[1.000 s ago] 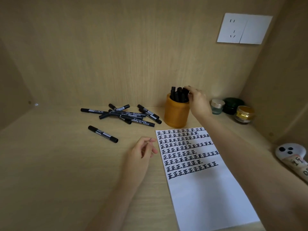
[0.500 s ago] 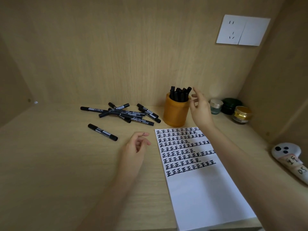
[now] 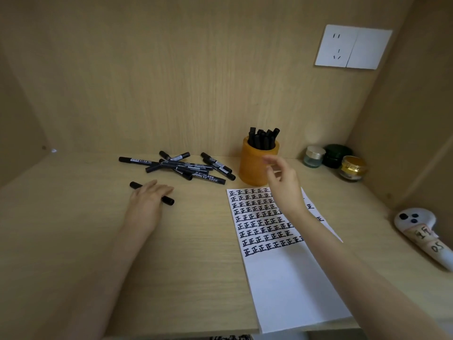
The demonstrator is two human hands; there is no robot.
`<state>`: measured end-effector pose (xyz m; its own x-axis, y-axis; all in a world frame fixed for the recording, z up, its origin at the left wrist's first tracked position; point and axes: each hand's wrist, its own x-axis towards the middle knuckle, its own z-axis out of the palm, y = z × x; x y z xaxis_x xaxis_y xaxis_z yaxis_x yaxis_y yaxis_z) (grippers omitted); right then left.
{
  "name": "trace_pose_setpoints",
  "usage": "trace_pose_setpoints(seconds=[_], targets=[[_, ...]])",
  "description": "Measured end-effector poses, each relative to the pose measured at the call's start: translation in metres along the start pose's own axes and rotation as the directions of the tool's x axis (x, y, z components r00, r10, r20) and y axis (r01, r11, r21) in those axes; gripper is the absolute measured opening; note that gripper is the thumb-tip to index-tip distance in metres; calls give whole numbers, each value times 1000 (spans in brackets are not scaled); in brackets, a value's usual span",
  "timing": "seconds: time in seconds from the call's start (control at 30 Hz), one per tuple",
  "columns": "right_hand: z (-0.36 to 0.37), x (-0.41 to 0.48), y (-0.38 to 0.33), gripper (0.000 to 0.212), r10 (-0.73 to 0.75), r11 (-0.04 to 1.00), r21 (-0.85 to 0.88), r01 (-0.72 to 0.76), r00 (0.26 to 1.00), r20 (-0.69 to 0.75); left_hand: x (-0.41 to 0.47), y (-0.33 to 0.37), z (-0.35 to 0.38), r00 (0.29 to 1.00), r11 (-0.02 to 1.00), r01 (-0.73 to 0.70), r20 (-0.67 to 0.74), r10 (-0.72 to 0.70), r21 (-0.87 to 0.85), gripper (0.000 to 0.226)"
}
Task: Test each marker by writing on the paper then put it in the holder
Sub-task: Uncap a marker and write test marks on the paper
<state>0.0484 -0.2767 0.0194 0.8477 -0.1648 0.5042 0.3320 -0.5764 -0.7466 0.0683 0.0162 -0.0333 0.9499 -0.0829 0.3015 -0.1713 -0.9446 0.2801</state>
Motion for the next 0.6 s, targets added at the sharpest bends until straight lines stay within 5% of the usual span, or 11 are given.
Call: trace_pose_setpoints(seconds=[0.27, 0.43, 0.6], targets=[[14, -37, -8, 22, 48, 996, 68, -59, 986, 159, -18, 27, -9, 986, 973, -163, -52, 156, -163, 30], [29, -55, -27, 27, 105, 959, 197, -206, 898, 428, -38, 77, -19, 961, 871, -255, -208, 181, -419, 28], [28, -62, -37, 24, 99, 896, 360, -262, 906, 411, -51, 109, -25, 971, 721, -228, -206, 121, -655, 42]])
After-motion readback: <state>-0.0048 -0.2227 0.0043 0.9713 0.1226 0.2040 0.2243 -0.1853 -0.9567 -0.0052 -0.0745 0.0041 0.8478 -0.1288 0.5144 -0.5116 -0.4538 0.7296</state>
